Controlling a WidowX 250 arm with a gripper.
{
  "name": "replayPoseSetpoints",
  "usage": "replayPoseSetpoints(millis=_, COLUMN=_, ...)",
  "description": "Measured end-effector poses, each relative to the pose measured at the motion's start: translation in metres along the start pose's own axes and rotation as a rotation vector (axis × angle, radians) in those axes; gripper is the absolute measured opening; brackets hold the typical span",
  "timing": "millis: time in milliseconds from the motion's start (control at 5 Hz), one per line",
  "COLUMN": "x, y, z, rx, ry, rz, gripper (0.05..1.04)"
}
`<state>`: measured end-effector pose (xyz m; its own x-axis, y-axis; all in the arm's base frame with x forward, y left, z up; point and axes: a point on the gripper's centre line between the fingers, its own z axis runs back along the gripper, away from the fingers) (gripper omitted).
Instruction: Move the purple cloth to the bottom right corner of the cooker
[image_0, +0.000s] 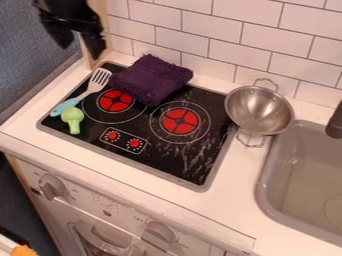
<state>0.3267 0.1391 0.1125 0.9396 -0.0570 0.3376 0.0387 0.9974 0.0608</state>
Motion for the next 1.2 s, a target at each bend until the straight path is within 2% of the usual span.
replayPoseSetpoints(millis=200, x=0.019, y=-0.014, z=-0.023, rx=0.016, ry=0.053, rz=0.001, gripper=1.0)
replayPoseSetpoints(millis=600, x=0.048, y=-0.028, z=-0.065, rx=-0.012, ry=0.117, rz=-0.007, gripper=1.0)
replayPoseSetpoints(millis=800, x=0.054, y=-0.037, z=-0.083, rx=-0.007, ry=0.146, rz=-0.032, gripper=1.0)
replayPoseSetpoints(millis=1000, x=0.051, y=-0.04, z=-0.109, rx=-0.007, ry=0.199, rz=-0.046, gripper=1.0)
replayPoseSetpoints(millis=1200, x=0.051, y=-0.04, z=-0.112, rx=-0.006, ry=0.199, rz=-0.039, gripper=1.0)
